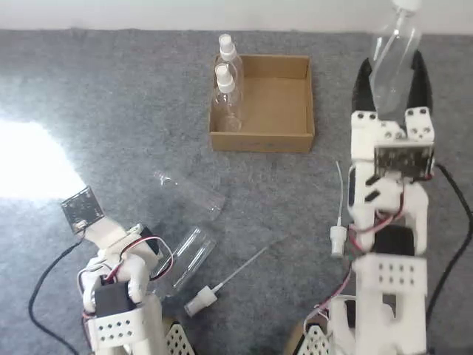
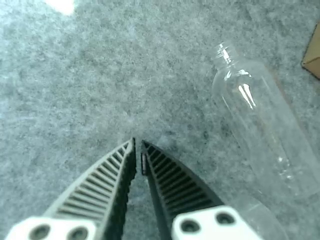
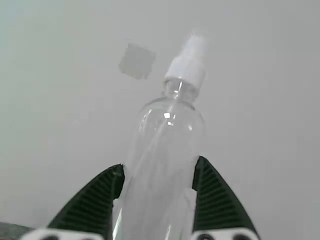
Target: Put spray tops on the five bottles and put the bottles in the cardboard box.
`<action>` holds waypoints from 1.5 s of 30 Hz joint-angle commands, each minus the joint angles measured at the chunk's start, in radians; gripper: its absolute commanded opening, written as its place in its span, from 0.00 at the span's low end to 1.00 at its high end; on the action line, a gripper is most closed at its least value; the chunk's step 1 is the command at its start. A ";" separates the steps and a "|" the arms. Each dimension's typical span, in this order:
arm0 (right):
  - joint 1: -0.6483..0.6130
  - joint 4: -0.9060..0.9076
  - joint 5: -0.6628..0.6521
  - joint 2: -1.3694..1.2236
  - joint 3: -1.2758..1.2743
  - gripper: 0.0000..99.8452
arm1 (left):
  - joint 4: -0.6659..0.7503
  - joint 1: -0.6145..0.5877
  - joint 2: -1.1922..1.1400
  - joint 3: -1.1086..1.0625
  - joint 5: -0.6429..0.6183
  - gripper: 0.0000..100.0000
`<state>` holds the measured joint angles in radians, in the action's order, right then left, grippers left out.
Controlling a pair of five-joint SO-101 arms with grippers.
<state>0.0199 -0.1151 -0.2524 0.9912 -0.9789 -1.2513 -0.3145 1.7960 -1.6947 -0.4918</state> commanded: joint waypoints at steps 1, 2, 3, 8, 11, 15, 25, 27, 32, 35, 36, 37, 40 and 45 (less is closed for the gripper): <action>0.073 -0.186 0.037 -0.200 0.017 0.02 | -0.006 -0.002 0.009 0.010 -0.012 0.01; 0.090 -0.225 0.066 -0.239 0.017 0.02 | -0.006 -0.002 0.009 0.010 -0.012 0.01; 0.107 -0.262 0.095 -0.274 0.017 0.02 | -0.006 -0.002 0.009 0.010 -0.012 0.01; 0.153 -0.401 0.140 -0.420 0.015 0.02 | -0.006 -0.002 0.009 0.010 -0.012 0.01; 0.154 -0.464 0.138 -0.487 0.002 0.02 | -0.006 -0.002 0.009 0.010 -0.012 0.01; 0.145 -0.647 0.084 -0.552 -0.077 0.02 | -0.006 -0.002 0.009 0.010 -0.012 0.01; 0.131 -0.811 0.023 -0.725 -0.117 0.02 | -0.006 -0.002 0.009 0.010 -0.012 0.01; 0.130 -0.862 -0.018 -0.769 -0.117 0.02 | -0.006 -0.002 0.009 0.010 -0.012 0.01; 0.131 -1.055 -0.172 -0.911 -0.120 0.02 | -0.006 -0.002 0.009 0.010 -0.012 0.01; 0.147 -1.233 -0.178 -0.984 -0.147 0.02 | -0.006 -0.002 0.009 0.010 -0.012 0.01; 0.153 -1.302 -0.178 -1.004 -0.163 0.02 | -0.006 -0.002 0.009 0.010 -0.012 0.01; 0.156 -1.374 -0.178 -1.023 -0.178 0.02 | -0.006 -0.002 0.009 0.010 -0.012 0.01; 0.157 -1.532 -0.178 -1.064 -0.227 0.02 | -0.006 -0.002 0.009 0.010 -0.012 0.01; 0.160 -1.575 -0.175 -1.090 -0.267 0.02 | -0.006 -0.002 0.009 0.010 -0.012 0.01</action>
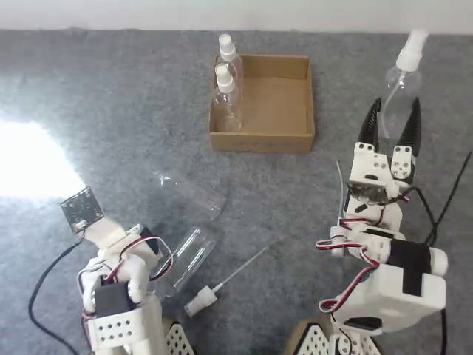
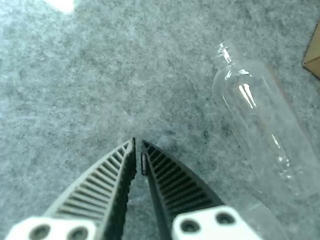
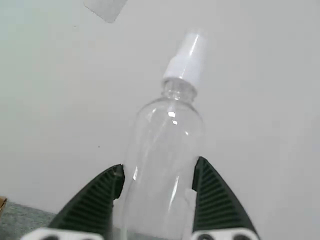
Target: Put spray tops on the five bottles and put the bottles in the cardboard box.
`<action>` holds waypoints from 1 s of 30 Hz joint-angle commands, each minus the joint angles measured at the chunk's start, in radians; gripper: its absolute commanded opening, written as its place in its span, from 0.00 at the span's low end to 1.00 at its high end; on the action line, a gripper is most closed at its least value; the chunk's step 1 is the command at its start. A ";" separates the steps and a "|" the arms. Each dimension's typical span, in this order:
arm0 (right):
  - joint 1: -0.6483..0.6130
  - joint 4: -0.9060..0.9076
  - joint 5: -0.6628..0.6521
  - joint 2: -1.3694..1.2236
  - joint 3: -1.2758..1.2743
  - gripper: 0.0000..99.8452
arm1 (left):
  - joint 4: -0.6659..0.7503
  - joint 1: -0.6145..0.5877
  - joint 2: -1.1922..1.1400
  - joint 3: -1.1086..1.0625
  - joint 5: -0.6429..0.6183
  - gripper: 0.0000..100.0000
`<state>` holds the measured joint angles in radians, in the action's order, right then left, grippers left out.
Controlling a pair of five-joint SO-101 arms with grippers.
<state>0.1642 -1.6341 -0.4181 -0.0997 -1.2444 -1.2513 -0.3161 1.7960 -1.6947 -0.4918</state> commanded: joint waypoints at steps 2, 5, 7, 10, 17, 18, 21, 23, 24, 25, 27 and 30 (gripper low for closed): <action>0.028 -0.058 -0.009 -0.010 -0.003 0.02 | -0.006 0.000 0.009 0.010 -0.012 0.01; 0.039 -0.062 -0.012 -0.039 0.026 0.02 | -0.006 0.000 0.009 0.010 -0.012 0.01; 0.053 -0.062 -0.012 -0.076 0.055 0.02 | -0.006 0.000 0.009 0.010 -0.012 0.01; 0.064 -0.062 -0.011 -0.151 0.118 0.02 | -0.006 0.000 0.009 0.010 -0.012 0.01; 0.062 -0.116 -0.012 -0.371 0.296 0.02 | -0.006 0.000 0.009 0.010 -0.012 0.01; 0.059 -0.128 -0.012 -0.390 0.311 0.02 | -0.006 0.000 0.009 0.010 -0.012 0.01; 0.056 -0.127 -0.006 -0.403 0.313 0.02 | -0.006 0.000 0.009 0.010 -0.012 0.01; 0.056 -0.127 -0.005 -0.390 0.296 0.02 | -0.006 0.000 0.009 0.010 -0.012 0.01; 0.054 -0.127 -0.005 -0.378 0.287 0.02 | -0.006 0.000 0.009 0.010 -0.012 0.01; 0.054 -0.127 -0.003 -0.361 0.275 0.02 | -0.006 0.000 0.009 0.010 -0.012 0.01; 0.054 -0.127 0.038 -0.318 0.238 0.02 | -0.006 0.000 0.009 0.010 -0.012 0.01; 0.054 -0.127 0.117 -0.216 0.153 0.02 | -0.005 0.003 0.012 0.010 -0.012 0.01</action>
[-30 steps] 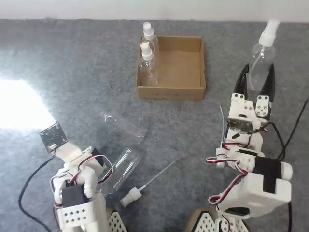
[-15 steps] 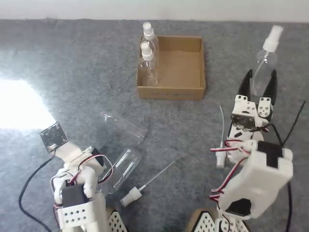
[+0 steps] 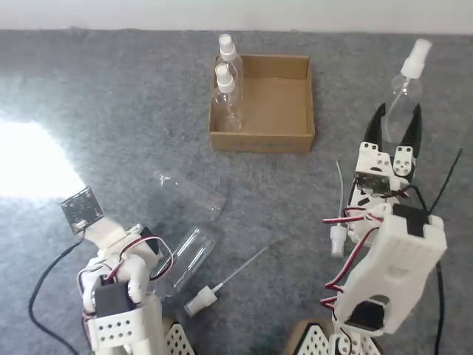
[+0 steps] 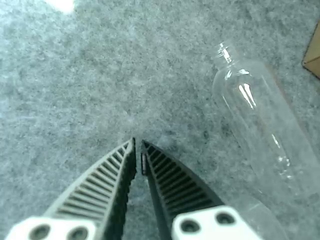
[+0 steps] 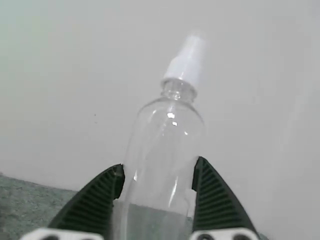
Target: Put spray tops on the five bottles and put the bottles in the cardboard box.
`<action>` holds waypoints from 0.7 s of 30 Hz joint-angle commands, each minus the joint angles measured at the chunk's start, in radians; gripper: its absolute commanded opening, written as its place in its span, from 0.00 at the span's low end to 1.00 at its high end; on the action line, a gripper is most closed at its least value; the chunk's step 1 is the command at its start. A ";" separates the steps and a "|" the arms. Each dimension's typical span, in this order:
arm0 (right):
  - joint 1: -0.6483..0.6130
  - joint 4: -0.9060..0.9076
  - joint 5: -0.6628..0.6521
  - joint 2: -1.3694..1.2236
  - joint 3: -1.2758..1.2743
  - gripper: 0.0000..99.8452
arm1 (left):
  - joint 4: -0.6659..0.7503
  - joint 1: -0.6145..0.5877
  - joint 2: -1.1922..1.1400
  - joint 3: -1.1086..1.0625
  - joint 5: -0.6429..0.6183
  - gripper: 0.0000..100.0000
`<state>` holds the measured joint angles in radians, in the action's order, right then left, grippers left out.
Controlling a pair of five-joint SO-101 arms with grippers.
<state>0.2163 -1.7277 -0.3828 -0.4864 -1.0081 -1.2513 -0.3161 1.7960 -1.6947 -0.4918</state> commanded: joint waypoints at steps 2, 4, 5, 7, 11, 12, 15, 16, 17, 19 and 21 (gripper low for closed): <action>-0.019 -0.033 0.097 0.254 -0.150 0.02 | 0.002 0.005 0.012 0.010 -0.012 0.01; -0.048 -0.033 0.101 0.337 -0.226 0.02 | 0.003 0.006 0.014 0.010 -0.012 0.01; -0.068 -0.033 0.101 0.378 -0.262 0.02 | 0.003 0.006 0.014 0.010 -0.012 0.01; -0.107 -0.031 0.100 0.461 -0.324 0.02 | 0.003 0.006 0.014 0.010 -0.011 0.01; -0.180 -0.030 0.100 0.601 -0.414 0.02 | 0.018 0.006 0.014 0.015 -0.011 0.01; -0.199 -0.028 0.100 0.627 -0.433 0.02 | 0.049 0.006 0.014 0.015 -0.011 0.01; -0.259 -0.004 0.100 0.705 -0.486 0.02 | 0.147 0.006 0.014 0.010 -0.011 0.01; -0.280 0.007 0.100 0.730 -0.500 0.02 | 0.175 0.006 0.014 0.010 -0.011 0.01; -0.303 0.016 0.100 0.753 -0.512 0.02 | 0.203 0.006 0.014 0.010 -0.011 0.01; -0.348 0.042 0.100 0.796 -0.531 0.02 | 0.255 0.006 0.014 0.010 -0.011 0.01; -0.389 0.071 0.100 0.837 -0.545 0.02 | 0.308 0.006 0.014 0.015 -0.011 0.01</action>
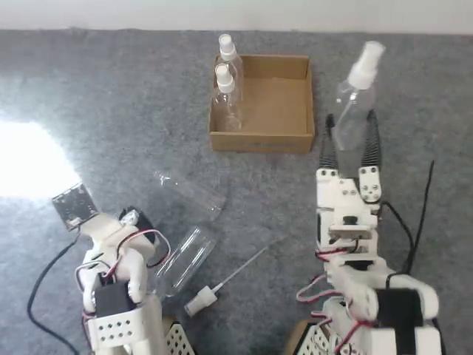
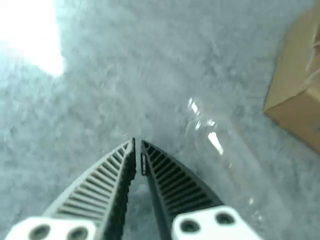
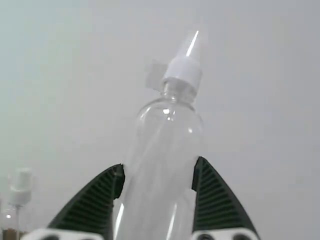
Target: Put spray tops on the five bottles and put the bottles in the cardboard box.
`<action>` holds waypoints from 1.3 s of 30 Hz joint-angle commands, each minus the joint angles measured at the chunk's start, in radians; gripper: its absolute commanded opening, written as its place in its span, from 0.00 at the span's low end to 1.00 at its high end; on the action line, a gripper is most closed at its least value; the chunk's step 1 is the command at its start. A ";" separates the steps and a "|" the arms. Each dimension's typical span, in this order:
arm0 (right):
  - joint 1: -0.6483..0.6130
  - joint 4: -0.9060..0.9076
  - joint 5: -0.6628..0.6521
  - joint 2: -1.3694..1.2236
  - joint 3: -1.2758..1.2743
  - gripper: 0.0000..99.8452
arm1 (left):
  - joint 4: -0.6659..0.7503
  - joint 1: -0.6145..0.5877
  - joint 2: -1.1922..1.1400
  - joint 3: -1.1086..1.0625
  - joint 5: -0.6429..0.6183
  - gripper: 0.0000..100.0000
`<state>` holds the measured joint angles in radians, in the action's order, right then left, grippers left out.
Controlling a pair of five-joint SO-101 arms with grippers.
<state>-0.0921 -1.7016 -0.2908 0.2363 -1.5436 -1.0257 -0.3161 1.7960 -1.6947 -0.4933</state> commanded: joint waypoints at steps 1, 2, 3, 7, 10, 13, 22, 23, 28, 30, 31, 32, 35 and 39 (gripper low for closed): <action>-0.102 0.061 0.008 0.136 -0.015 0.02 | 0.112 0.006 0.014 0.016 -0.008 0.01; -0.124 0.079 0.008 0.156 -0.021 0.02 | 0.141 0.005 0.014 0.016 -0.008 0.01; -0.147 0.096 0.008 0.177 -0.026 0.02 | 0.169 0.005 0.014 0.016 -0.003 0.01; -0.232 0.170 0.006 0.266 -0.051 0.02 | 0.315 0.000 0.014 0.016 0.086 0.01; -0.289 0.231 0.006 0.340 -0.063 0.02 | 0.414 0.006 0.014 0.016 0.094 0.01; -0.344 0.309 0.006 0.417 -0.069 0.02 | 0.493 0.006 0.014 0.016 0.104 0.01; -0.495 0.595 -0.025 0.664 -0.071 0.02 | 0.529 0.006 0.014 0.110 0.433 0.01; -0.513 0.633 -0.044 0.687 -0.071 0.02 | 0.525 0.006 0.014 0.127 0.433 0.01; -0.627 0.720 -0.147 0.796 -0.129 0.02 | 0.321 0.057 0.014 0.268 0.431 0.12; -0.653 0.769 -0.192 0.823 -0.130 0.02 | 0.203 0.097 0.014 0.338 0.431 0.15; -0.653 0.796 -0.203 0.842 -0.132 0.02 | 0.152 0.114 0.012 0.375 0.431 0.16; -0.653 0.812 -0.203 0.852 -0.132 0.02 | 0.107 0.129 0.011 0.410 0.431 0.17; -0.654 0.849 -0.204 0.883 -0.133 0.02 | 0.014 0.160 0.008 0.501 0.402 0.19; -0.651 0.862 -0.213 0.909 -0.135 0.02 | -0.075 0.193 0.008 0.576 0.376 0.25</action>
<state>-0.7396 -0.8485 -0.4856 1.0955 -1.6540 -1.0518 -0.1473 1.7990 -1.2037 -0.0944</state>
